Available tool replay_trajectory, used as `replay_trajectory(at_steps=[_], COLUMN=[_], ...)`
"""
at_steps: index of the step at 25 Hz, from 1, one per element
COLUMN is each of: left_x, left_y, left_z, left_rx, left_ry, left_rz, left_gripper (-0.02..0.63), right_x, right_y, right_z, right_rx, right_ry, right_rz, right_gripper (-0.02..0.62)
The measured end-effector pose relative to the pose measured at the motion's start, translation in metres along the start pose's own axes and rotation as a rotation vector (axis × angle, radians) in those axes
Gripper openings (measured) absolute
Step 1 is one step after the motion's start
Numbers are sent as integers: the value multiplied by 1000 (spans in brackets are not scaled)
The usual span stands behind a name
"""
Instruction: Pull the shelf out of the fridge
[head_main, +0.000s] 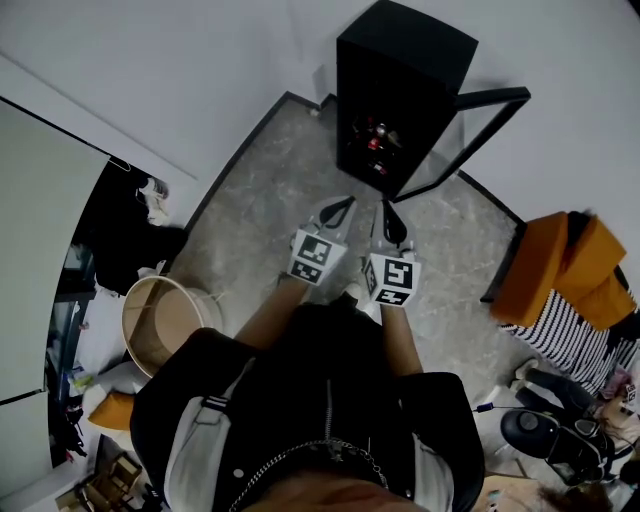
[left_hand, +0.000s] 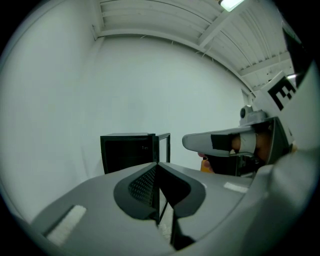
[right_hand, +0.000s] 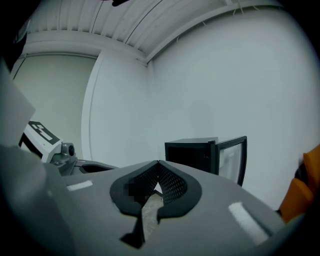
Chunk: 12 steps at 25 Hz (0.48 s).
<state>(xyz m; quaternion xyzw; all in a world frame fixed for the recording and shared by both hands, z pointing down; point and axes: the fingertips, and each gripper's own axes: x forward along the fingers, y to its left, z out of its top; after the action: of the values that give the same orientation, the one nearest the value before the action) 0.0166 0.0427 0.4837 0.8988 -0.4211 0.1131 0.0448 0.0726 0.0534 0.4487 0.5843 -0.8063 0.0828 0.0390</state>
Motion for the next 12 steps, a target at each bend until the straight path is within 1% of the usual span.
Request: replay_trajectory(at_steps=[7, 12], left_x=[25, 30], left_y=[-5, 0], left_z=[1, 0], left_rx=[-12, -25], left_ry=[8, 16], left_rz=[22, 46], left_gripper=[11, 11], right_x=[11, 18], right_y=[-28, -32], right_z=[-1, -3], right_rx=[-1, 4], right_ry=[2, 10], right_rz=[16, 34], right_gripper=[2, 2])
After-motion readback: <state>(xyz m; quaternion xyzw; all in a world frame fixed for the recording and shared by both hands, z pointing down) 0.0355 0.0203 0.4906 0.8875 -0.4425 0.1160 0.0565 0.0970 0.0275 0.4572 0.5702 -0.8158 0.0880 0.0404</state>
